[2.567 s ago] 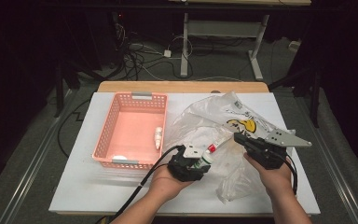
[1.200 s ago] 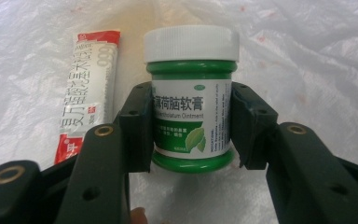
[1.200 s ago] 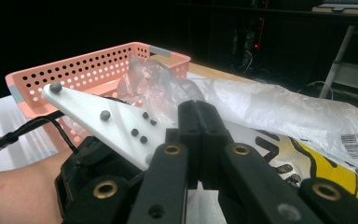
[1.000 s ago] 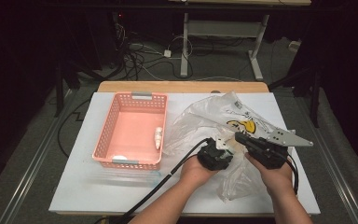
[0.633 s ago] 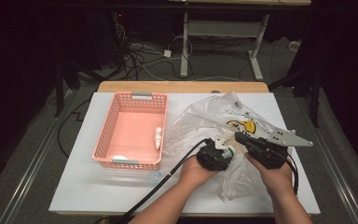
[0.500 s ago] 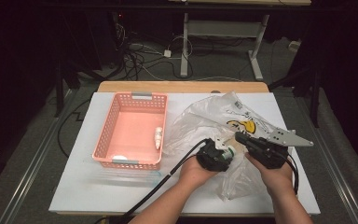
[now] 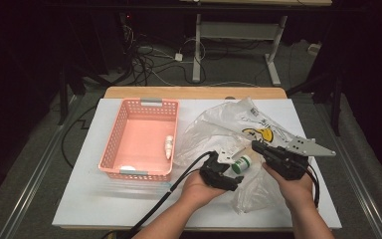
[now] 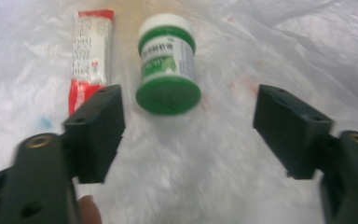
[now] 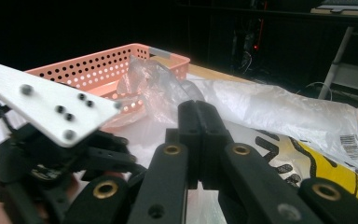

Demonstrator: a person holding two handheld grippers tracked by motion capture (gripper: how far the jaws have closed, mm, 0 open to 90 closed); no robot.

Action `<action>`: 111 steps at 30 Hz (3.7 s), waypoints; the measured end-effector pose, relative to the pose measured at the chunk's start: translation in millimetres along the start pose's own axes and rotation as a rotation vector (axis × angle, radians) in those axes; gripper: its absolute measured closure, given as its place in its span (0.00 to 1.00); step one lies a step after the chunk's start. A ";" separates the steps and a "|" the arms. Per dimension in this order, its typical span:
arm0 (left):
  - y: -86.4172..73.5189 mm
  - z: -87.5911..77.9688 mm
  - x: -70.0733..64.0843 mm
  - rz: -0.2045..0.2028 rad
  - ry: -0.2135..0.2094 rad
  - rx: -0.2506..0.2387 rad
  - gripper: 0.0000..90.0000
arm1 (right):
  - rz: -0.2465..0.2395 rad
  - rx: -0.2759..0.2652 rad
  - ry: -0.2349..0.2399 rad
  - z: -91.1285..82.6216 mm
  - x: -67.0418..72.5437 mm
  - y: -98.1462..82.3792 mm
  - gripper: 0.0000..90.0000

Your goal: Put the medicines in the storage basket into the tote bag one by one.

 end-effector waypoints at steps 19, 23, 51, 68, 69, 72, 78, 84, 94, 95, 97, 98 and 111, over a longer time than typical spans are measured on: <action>-32.5 -55.8 -19.9 0.024 -0.028 -0.057 0.00 | 0.000 0.011 -0.001 1.6 1.9 -1.4 1.00; -35.4 -67.1 -19.5 0.024 -0.037 -0.062 0.00 | 0.001 0.010 -0.001 1.3 1.6 -1.4 1.00; -54.4 -147.9 15.2 -0.064 0.092 -0.121 0.00 | 0.005 0.006 -0.006 -0.5 0.5 -0.8 1.00; -73.0 -169.6 58.1 -0.180 0.218 -0.122 0.00 | 0.005 0.001 -0.005 -2.1 -1.4 -0.3 1.00; -74.1 -170.7 60.3 -0.185 0.224 -0.122 0.00 | 0.005 0.001 -0.005 -2.0 -1.4 -0.3 1.00; -77.3 -174.3 66.6 -0.205 0.241 -0.123 0.00 | 0.006 0.001 -0.007 -2.0 -1.5 -0.2 1.00; -80.8 -181.8 74.4 -0.240 0.259 -0.135 0.01 | 0.004 0.001 -0.006 -1.6 -1.7 -0.6 1.00; -69.7 -187.3 77.6 -0.240 0.303 -0.154 0.01 | 0.004 0.005 -0.005 -0.9 -0.6 -1.1 1.00; -29.3 -179.4 102.1 -0.251 0.291 -0.150 0.01 | 0.006 0.008 -0.005 -0.1 -0.5 -1.6 1.00; -26.5 -178.1 105.8 -0.255 0.293 -0.144 0.01 | 0.006 0.008 -0.006 -0.2 -1.1 -1.7 1.00; -22.2 -174.8 113.6 -0.263 0.303 -0.126 0.01 | 0.007 0.007 -0.007 -0.4 -1.9 -1.9 1.00; -20.6 -172.9 117.5 -0.268 0.305 -0.118 0.01 | 0.007 0.006 -0.007 -0.5 -2.1 -2.0 1.00; -17.1 -148.9 164.0 -0.380 0.328 0.009 0.04 | 0.010 0.003 -0.007 -1.3 -2.3 -1.0 1.00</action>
Point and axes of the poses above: each handheld gripper's, and its own axes: z roughly forward along the jaws, y roughly out of its top, x roughly to its left, the point moved 2 cm from there along z, roughly forward along the jaws, and after that the axes turned 5 degrees about -y, right-handed, at the moved point
